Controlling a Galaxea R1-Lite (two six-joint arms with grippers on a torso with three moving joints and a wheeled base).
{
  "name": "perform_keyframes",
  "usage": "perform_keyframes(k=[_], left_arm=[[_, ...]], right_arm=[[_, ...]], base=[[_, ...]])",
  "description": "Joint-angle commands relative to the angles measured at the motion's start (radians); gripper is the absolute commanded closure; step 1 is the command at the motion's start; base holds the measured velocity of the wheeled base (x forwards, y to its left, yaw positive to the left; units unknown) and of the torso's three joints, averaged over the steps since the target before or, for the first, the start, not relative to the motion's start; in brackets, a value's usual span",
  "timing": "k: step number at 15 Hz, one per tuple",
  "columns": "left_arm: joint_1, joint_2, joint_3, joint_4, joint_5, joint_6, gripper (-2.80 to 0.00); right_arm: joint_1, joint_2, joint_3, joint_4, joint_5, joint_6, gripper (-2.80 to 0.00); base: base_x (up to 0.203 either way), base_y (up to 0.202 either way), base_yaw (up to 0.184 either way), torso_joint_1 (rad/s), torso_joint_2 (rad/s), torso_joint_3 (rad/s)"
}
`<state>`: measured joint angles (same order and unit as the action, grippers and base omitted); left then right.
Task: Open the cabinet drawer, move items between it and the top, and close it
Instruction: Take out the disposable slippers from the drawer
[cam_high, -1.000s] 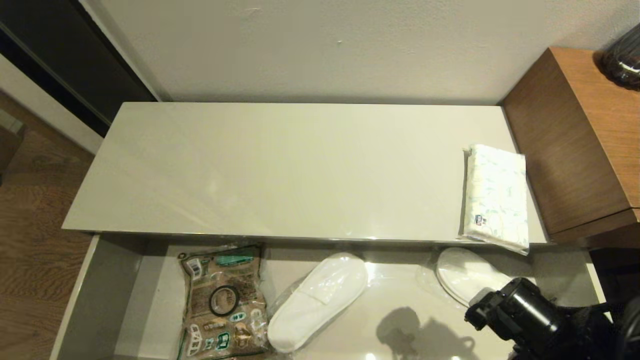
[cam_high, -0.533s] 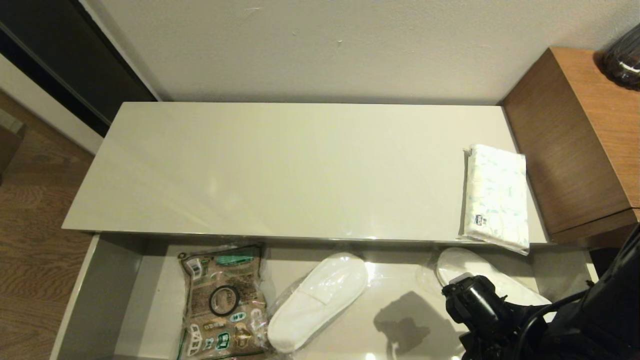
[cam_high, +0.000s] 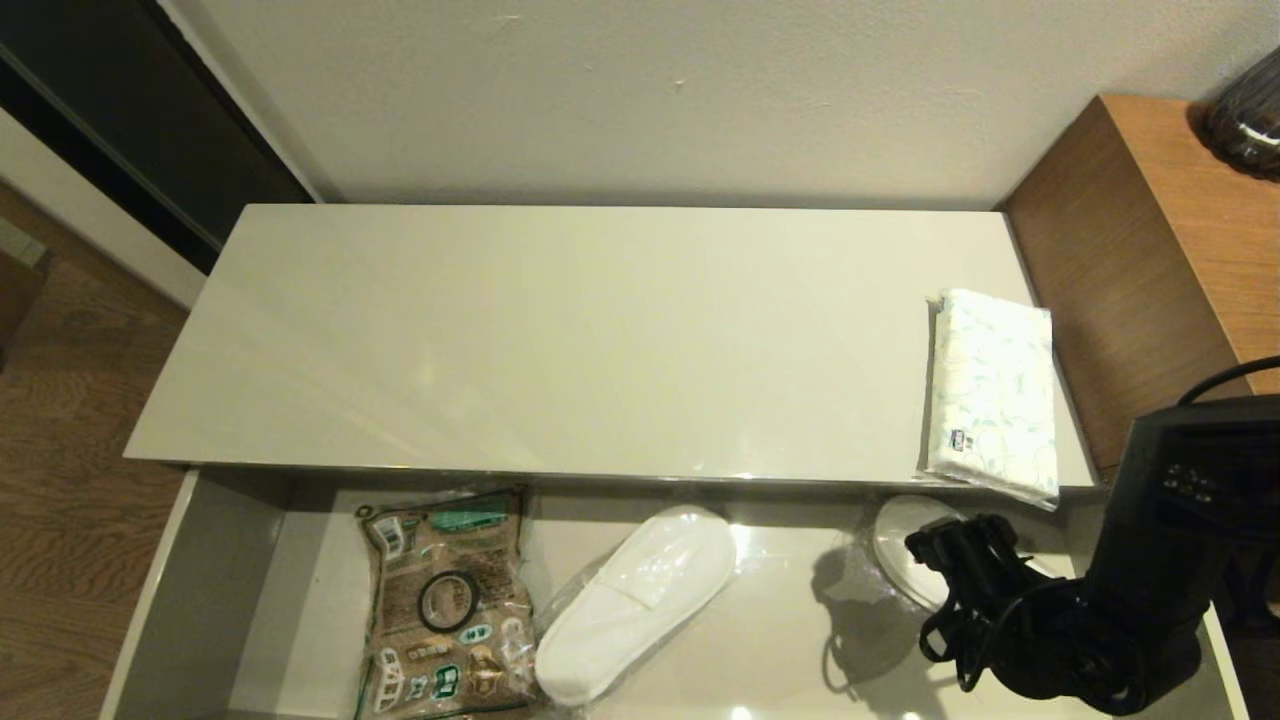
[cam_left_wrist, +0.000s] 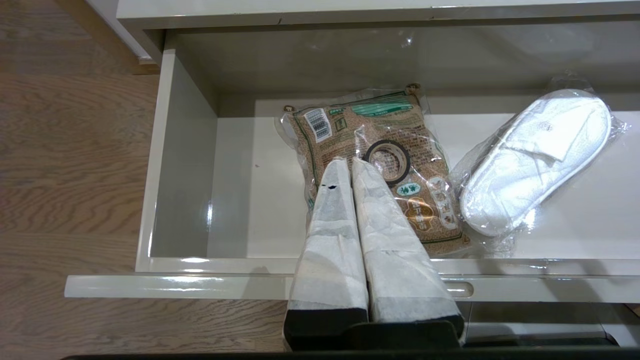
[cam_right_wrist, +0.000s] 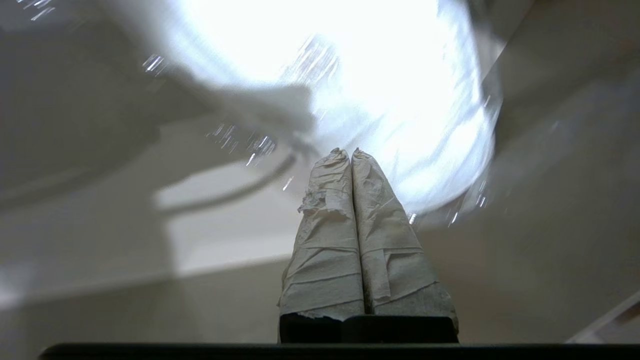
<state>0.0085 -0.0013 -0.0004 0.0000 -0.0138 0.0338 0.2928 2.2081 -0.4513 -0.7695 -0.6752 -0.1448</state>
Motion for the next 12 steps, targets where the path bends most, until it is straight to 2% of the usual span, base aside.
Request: perform_keyframes(k=[1, 2, 3, 7, 12], left_arm=[[0.001, 0.001, 0.000, 0.000, 0.000, 0.000, 0.00], [0.001, 0.001, 0.000, 0.000, 0.000, 0.000, 0.00], [0.001, 0.001, -0.001, 0.000, 0.000, 0.000, 0.00], [0.001, 0.001, 0.000, 0.000, 0.000, 0.000, 0.00], [0.001, 0.001, 0.000, 0.000, 0.000, 0.000, 0.00]], right_arm=[[-0.051, 0.074, 0.003, -0.119, 0.002, -0.078, 0.00], [-0.056, 0.071, 0.024, -0.172, 0.014, -0.131, -2.80], [-0.059, 0.068, 0.066, -0.264, 0.035, -0.202, -2.80], [-0.061, 0.104, 0.137, -0.449, 0.074, -0.291, -2.80], [-0.061, 0.207, 0.247, -0.675, 0.115, -0.335, -2.80]], base=[[0.000, 0.000, 0.000, 0.000, 0.00, 0.000], [0.000, 0.000, 0.000, 0.000, 0.00, 0.000], [0.000, 0.000, 0.000, 0.000, 0.00, 0.000], [0.000, 0.000, 0.000, 0.000, 0.00, 0.000], [0.000, 0.000, 0.000, 0.000, 0.00, 0.000]])
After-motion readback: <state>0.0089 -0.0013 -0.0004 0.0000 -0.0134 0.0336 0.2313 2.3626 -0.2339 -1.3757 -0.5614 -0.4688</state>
